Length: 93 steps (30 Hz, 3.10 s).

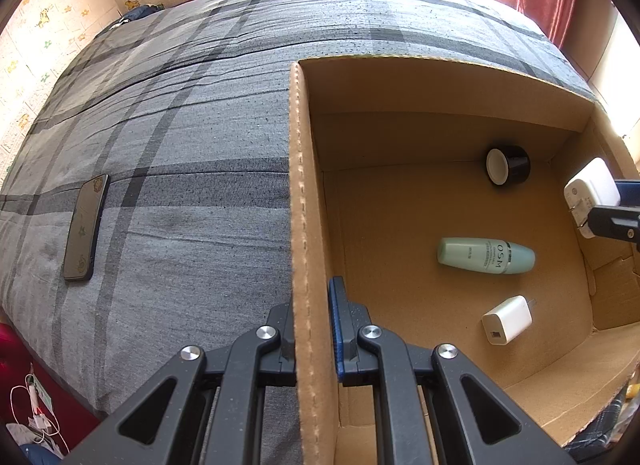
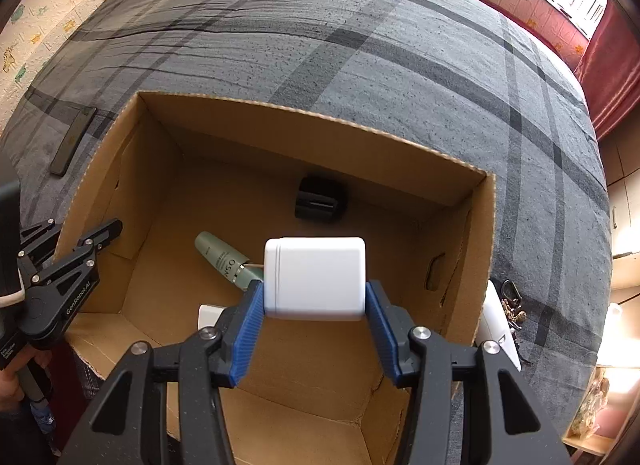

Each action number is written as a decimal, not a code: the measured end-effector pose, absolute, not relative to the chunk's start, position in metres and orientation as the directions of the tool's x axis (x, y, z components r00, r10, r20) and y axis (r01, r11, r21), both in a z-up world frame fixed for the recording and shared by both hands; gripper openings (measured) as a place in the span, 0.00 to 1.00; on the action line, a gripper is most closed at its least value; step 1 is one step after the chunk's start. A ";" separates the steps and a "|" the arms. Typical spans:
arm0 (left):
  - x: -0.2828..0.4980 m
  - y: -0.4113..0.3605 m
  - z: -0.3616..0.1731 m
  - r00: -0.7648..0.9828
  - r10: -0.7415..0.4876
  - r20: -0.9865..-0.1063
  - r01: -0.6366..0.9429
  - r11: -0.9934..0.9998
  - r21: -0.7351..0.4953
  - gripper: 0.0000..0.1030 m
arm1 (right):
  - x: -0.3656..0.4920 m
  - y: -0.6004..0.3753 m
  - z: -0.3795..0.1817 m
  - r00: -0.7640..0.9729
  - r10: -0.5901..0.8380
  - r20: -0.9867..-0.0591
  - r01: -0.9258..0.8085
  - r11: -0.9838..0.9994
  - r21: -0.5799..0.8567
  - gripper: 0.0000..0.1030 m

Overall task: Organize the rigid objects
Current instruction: 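Lift and carry the larger white charger over the box, then open the right gripper to release the charger into the box, then move the right gripper back to the keys beside the white remote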

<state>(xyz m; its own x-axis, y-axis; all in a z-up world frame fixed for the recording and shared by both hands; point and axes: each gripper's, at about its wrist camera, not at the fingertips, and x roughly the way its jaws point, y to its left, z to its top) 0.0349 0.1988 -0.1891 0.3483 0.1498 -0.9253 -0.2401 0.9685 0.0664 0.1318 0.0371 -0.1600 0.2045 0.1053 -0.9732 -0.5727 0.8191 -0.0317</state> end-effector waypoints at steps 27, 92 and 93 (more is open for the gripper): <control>0.032 0.196 -0.190 0.350 0.158 -0.923 -0.244 0.967 0.073 0.12 | 0.125 0.039 -0.140 0.295 0.174 -0.940 -0.524 0.852 -0.006 1.00; 0.032 0.197 -0.193 0.352 0.156 -0.923 -0.245 0.967 0.070 0.12 | 0.185 -0.200 -0.197 0.292 0.034 -0.956 -0.228 0.973 -0.035 1.00; 0.032 0.197 -0.193 0.353 0.156 -0.923 -0.245 0.967 0.070 0.12 | 0.188 -0.203 -0.198 0.290 0.032 -0.956 -0.213 0.977 -0.032 1.00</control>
<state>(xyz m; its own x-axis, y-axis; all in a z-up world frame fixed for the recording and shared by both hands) 0.0320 0.1971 -0.1927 0.3525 0.1562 -0.9227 -0.2450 0.9670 0.0701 0.1883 -0.2029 -0.1978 0.2901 0.0319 -0.9565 -0.2131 0.9765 -0.0320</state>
